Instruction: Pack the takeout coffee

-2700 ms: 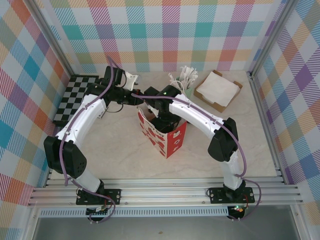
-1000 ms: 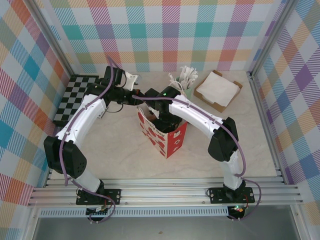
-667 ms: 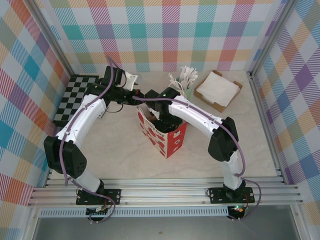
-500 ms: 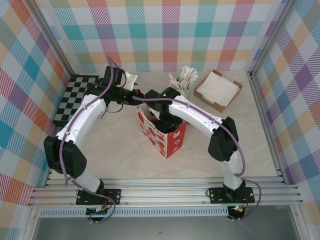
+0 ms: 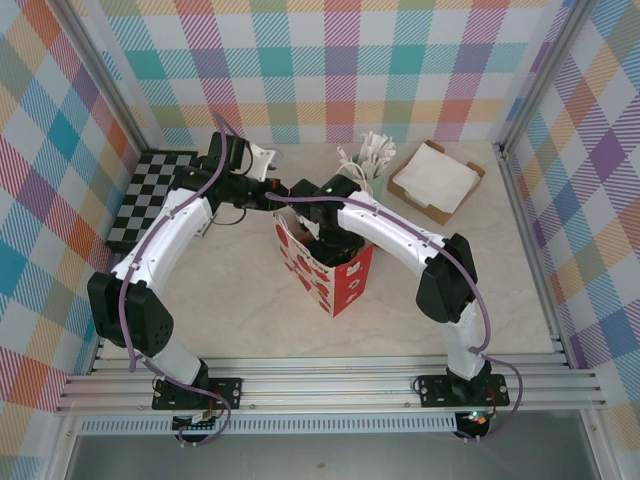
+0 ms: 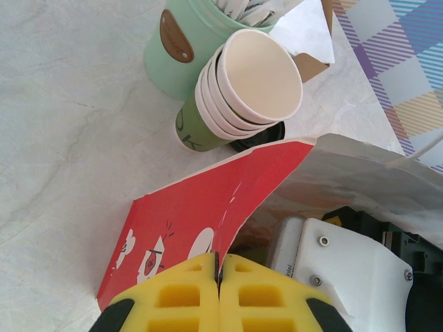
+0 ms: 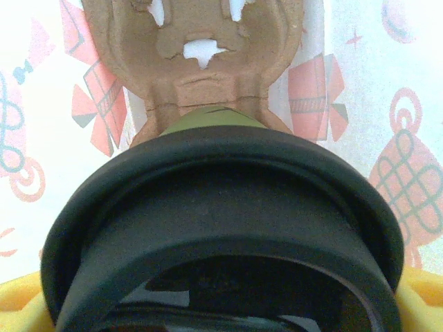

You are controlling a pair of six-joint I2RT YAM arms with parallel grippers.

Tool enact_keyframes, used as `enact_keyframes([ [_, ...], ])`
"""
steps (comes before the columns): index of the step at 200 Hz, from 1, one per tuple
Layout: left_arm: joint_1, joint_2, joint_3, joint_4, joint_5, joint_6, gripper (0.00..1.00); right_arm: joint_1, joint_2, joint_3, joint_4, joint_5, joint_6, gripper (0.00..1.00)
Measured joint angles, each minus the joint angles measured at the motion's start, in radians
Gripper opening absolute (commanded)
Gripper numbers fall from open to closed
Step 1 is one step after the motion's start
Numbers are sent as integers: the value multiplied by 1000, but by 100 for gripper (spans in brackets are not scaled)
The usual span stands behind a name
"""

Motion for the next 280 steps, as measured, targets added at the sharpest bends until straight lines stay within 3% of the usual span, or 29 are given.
enact_keyframes([
  [280, 0, 0, 0, -2, 2, 12, 0, -7, 0, 5, -56, -1, 45, 58],
])
